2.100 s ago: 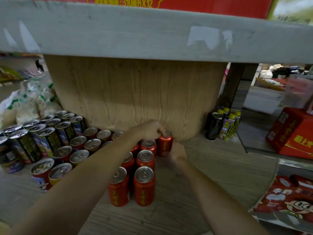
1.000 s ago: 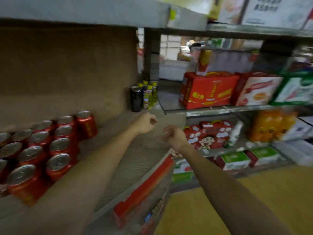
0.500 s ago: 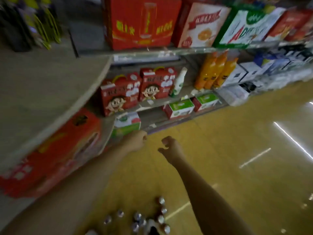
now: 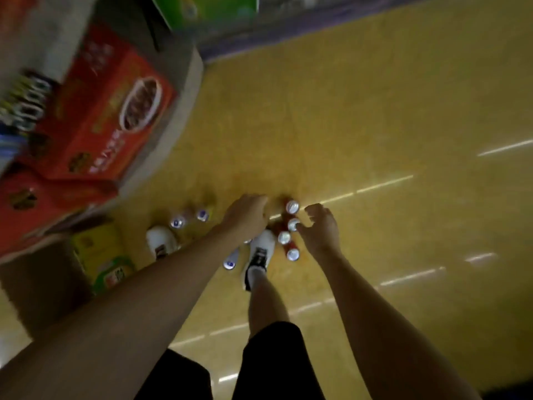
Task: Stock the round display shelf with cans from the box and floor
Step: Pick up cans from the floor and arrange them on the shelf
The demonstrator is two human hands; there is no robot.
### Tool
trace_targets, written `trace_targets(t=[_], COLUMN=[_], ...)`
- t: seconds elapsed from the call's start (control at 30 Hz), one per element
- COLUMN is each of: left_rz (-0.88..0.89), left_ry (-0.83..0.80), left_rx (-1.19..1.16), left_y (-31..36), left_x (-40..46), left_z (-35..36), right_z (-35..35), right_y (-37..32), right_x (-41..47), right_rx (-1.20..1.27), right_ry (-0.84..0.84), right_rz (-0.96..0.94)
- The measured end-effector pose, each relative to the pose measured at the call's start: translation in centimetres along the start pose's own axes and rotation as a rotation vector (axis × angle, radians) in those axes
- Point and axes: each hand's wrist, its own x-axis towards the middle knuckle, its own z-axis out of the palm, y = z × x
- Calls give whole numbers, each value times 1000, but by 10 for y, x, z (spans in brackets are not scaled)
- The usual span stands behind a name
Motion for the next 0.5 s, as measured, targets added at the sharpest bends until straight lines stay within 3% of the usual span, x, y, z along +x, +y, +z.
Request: trace_targets(t=[0.23, 0.5], left_rz=[-80, -92], left_ry=[-65, -29], left_rx=[-83, -137], left_y=[-38, -68], left_x=[72, 134], left_z=[132, 229], right_z=[88, 165], right_y=[105, 166], right_x=[69, 135], right_rx=[-13, -20], right_ry=[-58, -72], right_rz=[123, 227])
